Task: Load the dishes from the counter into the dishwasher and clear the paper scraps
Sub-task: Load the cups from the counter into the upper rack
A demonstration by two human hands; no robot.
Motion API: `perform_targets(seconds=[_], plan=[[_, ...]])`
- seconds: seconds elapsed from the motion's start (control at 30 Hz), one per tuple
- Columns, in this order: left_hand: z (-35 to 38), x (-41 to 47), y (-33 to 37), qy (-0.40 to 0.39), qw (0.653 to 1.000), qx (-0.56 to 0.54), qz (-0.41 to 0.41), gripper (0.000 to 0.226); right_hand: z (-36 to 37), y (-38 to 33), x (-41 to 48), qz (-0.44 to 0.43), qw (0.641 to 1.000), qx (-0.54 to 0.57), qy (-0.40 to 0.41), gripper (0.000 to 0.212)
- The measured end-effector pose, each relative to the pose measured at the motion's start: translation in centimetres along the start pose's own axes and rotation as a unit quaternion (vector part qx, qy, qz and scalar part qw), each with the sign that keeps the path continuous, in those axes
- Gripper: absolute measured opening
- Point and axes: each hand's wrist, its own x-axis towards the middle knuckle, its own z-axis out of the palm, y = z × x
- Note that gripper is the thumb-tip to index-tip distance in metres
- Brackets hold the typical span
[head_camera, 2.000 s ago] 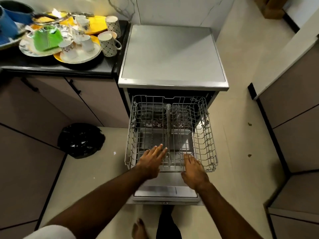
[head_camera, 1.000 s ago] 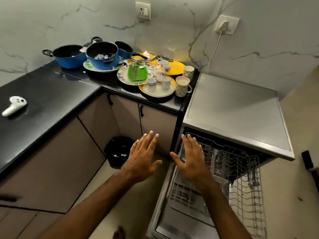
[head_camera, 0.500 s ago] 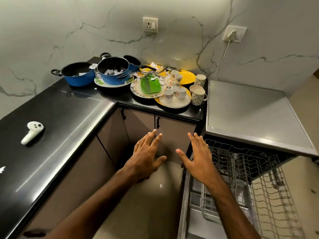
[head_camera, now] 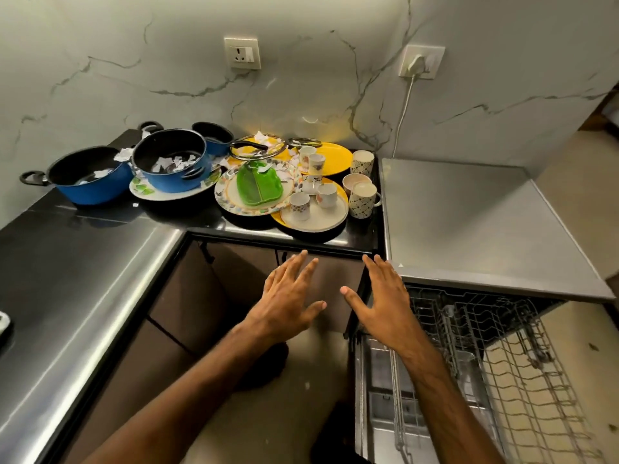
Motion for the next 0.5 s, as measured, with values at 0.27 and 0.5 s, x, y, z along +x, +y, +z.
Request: perform_targets(seconds=[0.27,0.5], plan=[[-0.5,10.9,0.4,0.001,0.999,-0.034,-0.015,0.091,-2.4,2.5,9.3,0.046,0.999,-0.002,0.005,0.088],[-0.3,17.4,-0.3,-0.019,0.998,-0.051,0.009,0.092,-3.4,3.3,14.6,0.050,0.999,0.003,0.007,0.089]])
